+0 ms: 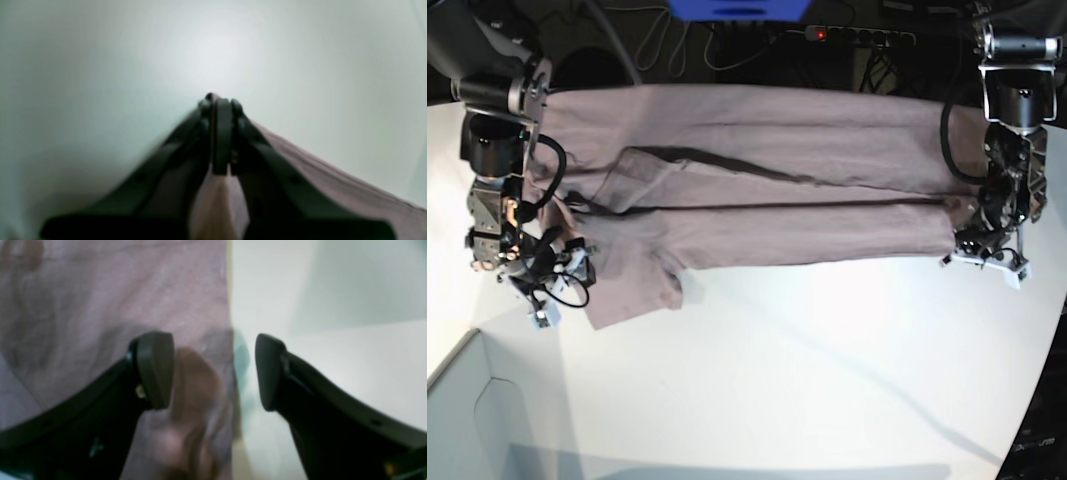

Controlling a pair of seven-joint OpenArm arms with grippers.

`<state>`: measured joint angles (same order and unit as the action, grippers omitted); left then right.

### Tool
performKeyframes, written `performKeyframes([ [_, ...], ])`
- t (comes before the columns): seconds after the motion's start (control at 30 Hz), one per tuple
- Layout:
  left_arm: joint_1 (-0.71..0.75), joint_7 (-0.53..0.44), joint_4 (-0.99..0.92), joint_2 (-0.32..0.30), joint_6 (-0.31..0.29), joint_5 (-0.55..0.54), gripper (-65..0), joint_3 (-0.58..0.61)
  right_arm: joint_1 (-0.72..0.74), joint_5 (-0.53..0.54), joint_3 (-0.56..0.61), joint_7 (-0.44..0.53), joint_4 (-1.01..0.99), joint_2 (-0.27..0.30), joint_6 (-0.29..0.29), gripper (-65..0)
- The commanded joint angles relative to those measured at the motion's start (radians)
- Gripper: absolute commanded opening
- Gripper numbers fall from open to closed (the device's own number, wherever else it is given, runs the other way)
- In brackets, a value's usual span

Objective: Layout the t-shirt on the table in an organized manner, then fold the t-shirt properly
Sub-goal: 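Fold the lifted edge over the shirt body with both grippers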

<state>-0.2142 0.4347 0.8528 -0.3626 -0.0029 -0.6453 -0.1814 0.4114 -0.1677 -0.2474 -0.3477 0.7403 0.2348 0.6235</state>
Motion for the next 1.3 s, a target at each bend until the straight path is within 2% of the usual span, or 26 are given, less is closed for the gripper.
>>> performKeyframes([
  [0.0,-0.023,-0.018,0.013,-0.016,-0.003,-0.005,-64.7,-0.005,0.019,0.013,-0.002,0.022,0.015,0.013,-0.001,-26.5],
  [0.23,-0.023,-0.018,0.012,-0.016,-0.003,-0.005,-64.7,-0.005,-0.026,0.012,-0.002,0.022,0.015,0.002,-0.001,-26.7],
  [0.33,-0.023,-0.020,0.010,-0.016,-0.003,-0.005,-64.7,-0.007,-0.044,0.012,0.000,0.022,0.014,-0.012,-0.001,-30.0],
  [0.4,-0.023,-0.020,0.010,-0.016,-0.003,-0.005,-64.7,-0.007,-0.045,0.012,0.000,0.022,0.014,-0.018,-0.001,-36.6],
  [0.57,-0.023,-0.020,0.015,-0.016,-0.003,-0.005,-64.7,-0.007,-0.039,0.012,0.059,0.022,0.014,-0.018,-0.001,-65.0],
  [0.67,-0.026,-0.020,0.016,-0.017,-0.003,-0.005,-64.7,-0.007,-0.015,0.012,0.098,0.022,0.014,-0.012,-0.001,-65.0],
  [0.97,-0.127,-0.017,0.016,-0.017,-0.003,-0.005,-64.7,-0.007,0.129,0.013,0.095,0.022,0.022,0.028,-0.001,-65.0],
  [1.27,-0.202,-0.017,0.018,-0.017,-0.003,-0.005,-64.7,-0.002,0.200,0.013,0.095,0.022,0.022,0.031,-0.001,-65.0],
])
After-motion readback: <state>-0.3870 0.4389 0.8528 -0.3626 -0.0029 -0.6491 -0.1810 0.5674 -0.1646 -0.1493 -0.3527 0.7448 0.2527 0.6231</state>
